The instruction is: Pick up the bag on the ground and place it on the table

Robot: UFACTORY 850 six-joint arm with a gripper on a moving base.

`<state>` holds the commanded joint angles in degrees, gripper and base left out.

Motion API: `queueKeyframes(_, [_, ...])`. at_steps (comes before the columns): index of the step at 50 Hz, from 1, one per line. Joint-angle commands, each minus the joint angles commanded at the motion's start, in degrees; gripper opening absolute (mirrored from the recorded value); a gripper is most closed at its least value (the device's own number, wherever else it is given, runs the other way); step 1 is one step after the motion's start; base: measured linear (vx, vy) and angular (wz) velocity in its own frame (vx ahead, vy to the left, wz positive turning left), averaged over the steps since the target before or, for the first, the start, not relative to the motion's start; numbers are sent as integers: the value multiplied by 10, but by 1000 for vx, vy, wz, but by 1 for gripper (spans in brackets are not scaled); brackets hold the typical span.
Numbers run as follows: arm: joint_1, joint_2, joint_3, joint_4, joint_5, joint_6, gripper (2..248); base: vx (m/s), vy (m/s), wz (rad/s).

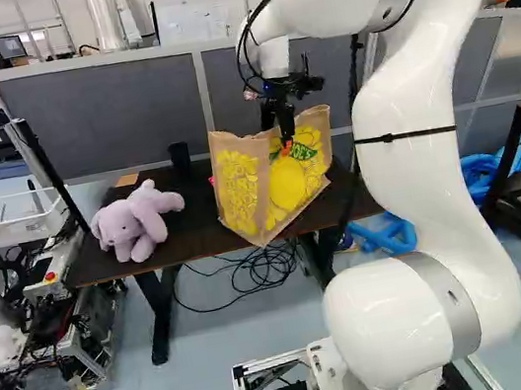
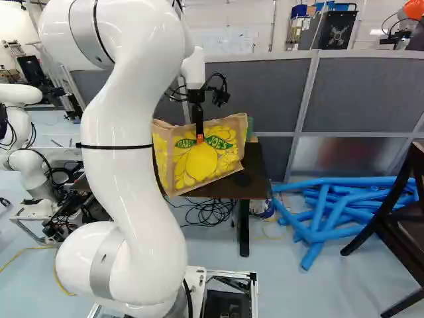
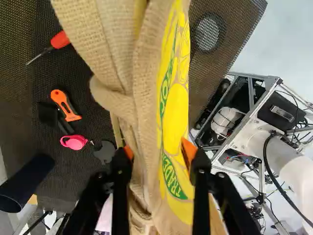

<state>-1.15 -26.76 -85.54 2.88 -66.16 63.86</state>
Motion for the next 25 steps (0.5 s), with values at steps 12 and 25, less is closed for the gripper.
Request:
queueKeyframes(12, [0, 0, 0, 0, 0, 0, 203, 0, 0, 0])
queueKeyframes(25, [0, 0, 0, 0, 0, 0, 247, 0, 0, 0])
